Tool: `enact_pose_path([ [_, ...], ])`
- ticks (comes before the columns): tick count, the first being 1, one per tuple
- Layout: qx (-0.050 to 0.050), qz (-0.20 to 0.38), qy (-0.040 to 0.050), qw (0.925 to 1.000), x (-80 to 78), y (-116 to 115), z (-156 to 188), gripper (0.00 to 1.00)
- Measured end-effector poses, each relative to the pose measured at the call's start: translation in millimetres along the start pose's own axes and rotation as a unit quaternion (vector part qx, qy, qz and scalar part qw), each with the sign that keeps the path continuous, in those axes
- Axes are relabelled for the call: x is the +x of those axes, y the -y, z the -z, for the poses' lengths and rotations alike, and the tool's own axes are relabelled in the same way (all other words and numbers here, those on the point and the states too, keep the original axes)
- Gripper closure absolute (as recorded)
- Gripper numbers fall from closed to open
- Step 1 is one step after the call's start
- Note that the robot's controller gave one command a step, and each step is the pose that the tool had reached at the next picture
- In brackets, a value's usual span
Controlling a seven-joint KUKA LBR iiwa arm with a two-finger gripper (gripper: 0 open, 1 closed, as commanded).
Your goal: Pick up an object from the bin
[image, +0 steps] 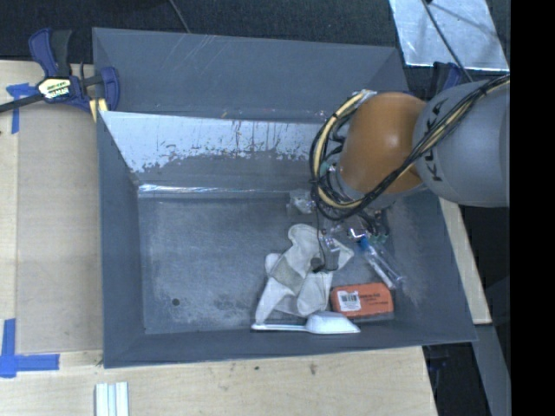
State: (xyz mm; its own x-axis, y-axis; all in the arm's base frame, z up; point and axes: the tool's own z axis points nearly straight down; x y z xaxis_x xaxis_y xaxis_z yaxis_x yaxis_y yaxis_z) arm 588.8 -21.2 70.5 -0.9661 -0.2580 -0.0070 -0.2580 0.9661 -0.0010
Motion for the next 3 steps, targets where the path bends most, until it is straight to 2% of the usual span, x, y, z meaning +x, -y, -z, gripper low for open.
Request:
enact_pose_path([
  [1, 0.002, 0.061, 0.0019, 0.9981, -2.8, -6.3, 2.4, 1.0],
  [3, 0.002, 0.061, 0.0019, 0.9981, -2.8, -6.1, 4.0, 1.0],
])
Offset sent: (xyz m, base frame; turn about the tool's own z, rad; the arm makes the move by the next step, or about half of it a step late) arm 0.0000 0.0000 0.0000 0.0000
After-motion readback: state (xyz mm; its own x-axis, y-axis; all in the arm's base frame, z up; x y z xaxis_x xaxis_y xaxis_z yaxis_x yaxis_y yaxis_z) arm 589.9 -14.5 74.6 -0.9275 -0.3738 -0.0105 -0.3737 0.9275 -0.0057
